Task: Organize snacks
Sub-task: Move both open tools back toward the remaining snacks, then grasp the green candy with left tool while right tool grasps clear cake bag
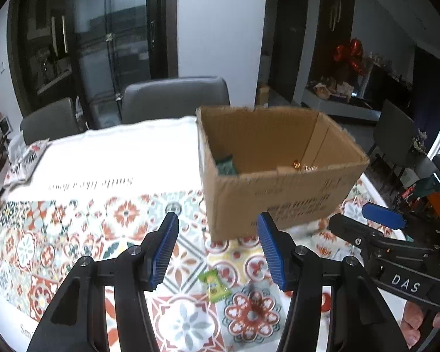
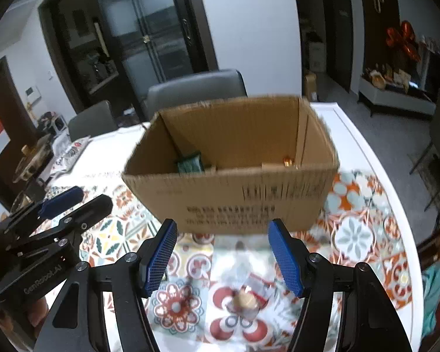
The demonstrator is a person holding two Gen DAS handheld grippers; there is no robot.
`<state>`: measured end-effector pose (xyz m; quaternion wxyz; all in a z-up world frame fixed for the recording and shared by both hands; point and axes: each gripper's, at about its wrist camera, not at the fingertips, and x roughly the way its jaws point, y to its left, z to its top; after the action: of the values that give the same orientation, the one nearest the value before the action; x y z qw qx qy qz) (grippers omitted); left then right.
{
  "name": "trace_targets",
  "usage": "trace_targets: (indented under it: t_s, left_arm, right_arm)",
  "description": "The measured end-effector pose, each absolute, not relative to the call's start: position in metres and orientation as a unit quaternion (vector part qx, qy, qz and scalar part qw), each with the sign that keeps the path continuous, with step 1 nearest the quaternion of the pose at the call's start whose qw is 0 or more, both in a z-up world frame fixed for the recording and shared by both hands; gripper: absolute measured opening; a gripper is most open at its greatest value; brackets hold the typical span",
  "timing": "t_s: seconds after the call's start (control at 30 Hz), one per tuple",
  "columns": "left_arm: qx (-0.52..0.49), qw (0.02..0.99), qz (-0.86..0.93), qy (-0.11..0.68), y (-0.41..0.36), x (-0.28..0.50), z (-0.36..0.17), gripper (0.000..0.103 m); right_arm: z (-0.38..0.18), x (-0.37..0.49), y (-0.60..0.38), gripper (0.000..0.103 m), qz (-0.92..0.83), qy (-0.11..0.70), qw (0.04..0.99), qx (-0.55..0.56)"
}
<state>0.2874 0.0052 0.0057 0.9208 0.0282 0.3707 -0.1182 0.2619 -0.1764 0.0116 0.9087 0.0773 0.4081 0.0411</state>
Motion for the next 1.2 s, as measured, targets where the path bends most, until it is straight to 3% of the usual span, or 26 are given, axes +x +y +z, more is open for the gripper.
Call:
trace_targets:
  t_s: [0.63, 1.2]
  left_arm:
    - [0.031, 0.892, -0.106, 0.439, 0.007, 0.274, -0.081, 0.054]
    - [0.030, 0.874, -0.104, 0.474, -0.001, 0.297, -0.120, 0.054]
  right_arm:
    - [-0.080, 0.243, -0.177, 0.064, -0.017, 0.503, 0.858, 0.104]
    - [-0.110, 0.250, -0.177, 0.049, -0.025, 0.532, 0.840, 0.108]
